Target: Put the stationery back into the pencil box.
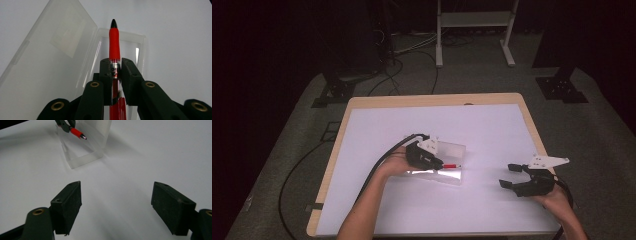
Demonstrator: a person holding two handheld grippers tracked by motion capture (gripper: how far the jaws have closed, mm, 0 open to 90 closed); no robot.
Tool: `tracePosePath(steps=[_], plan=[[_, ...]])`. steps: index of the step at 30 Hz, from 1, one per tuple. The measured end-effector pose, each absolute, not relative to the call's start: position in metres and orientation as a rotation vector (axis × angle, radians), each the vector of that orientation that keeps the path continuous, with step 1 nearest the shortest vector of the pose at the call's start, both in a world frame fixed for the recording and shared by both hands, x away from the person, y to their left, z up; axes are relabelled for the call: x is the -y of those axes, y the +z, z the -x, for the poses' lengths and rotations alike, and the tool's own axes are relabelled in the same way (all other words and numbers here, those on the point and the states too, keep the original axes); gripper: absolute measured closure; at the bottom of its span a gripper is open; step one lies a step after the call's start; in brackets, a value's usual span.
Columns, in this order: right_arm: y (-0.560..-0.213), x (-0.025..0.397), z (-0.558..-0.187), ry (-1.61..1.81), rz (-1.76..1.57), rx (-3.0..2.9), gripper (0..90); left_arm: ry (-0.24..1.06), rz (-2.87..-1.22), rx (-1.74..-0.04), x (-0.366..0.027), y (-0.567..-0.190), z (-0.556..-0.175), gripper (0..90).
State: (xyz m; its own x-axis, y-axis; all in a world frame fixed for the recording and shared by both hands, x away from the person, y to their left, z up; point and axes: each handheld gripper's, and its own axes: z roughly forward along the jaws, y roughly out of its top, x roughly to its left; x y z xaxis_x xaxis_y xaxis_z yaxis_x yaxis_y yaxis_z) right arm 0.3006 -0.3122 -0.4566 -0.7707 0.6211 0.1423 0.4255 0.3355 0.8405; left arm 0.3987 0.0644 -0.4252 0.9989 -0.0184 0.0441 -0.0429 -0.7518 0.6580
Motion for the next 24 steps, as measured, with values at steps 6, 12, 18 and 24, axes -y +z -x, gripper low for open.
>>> tracePosePath(steps=[6, 12, 18, 24], plan=[[-0.457, 0.313, -0.301, 1.41, -0.952, -2.397, 23.6, 0.043, -2.441, 0.048, -0.061, -0.431, -0.4, 79.3], [-0.457, 0.312, -0.301, 1.409, -0.951, -2.402, 23.6, 0.044, -2.468, 0.046, -0.059, -0.436, -0.401, 79.3], [-0.457, 0.313, -0.301, 1.412, -0.949, -2.399, 23.6, 0.037, -2.486, 0.043, -0.058, -0.439, -0.402, 79.3], [-0.457, 0.312, -0.301, 1.412, -0.947, -2.401, 23.6, 0.036, -2.503, 0.041, -0.058, -0.442, -0.403, 79.2]])
